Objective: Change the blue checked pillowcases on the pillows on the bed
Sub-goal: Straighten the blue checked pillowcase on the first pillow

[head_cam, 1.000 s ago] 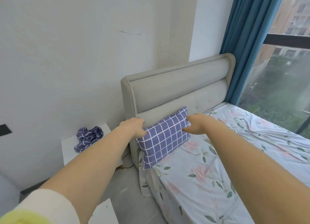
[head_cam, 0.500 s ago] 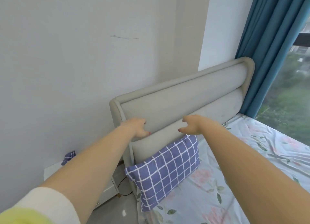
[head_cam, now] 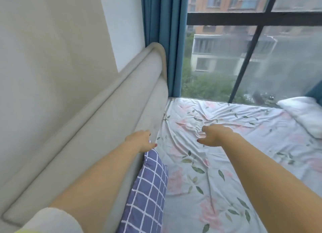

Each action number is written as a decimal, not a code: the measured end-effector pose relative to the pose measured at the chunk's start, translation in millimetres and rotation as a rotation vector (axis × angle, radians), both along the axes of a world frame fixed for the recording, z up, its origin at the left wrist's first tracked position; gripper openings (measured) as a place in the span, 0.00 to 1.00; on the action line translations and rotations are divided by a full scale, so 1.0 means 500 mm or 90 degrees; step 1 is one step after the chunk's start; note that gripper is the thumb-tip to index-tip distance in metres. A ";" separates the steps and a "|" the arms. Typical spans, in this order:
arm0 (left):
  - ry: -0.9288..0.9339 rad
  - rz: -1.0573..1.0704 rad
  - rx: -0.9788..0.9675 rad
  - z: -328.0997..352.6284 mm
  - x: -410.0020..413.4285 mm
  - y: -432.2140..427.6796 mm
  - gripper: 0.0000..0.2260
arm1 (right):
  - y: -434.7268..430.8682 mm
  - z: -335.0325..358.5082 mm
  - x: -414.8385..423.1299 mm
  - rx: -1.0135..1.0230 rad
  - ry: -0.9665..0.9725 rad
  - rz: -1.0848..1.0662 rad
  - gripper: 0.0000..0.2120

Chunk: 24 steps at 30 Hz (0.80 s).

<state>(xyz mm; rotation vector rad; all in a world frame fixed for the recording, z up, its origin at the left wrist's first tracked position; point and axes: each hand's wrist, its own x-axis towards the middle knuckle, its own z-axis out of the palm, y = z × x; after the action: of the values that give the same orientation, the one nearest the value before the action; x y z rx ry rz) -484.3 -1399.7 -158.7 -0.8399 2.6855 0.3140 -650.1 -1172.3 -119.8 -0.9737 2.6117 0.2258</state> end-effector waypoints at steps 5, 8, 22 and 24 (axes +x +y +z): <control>-0.039 -0.112 0.035 -0.101 -0.105 -0.006 0.31 | 0.054 -0.081 0.042 -0.035 -0.014 -0.141 0.29; -0.066 -0.215 0.053 -0.160 -0.138 0.077 0.30 | 0.140 -0.133 0.070 0.006 -0.009 -0.194 0.28; -0.090 -0.257 -0.024 -0.468 -0.081 0.297 0.25 | 0.273 -0.524 0.144 -0.046 -0.032 -0.208 0.26; -0.074 -0.252 -0.044 -0.571 -0.052 0.319 0.24 | 0.273 -0.632 0.169 -0.067 -0.023 -0.223 0.28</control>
<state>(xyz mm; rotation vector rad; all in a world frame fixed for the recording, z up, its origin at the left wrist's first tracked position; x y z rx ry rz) -510.3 -1240.4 -444.2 -0.3163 2.6856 0.0763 -565.4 -1035.8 -435.9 -0.5281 2.7264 -0.0159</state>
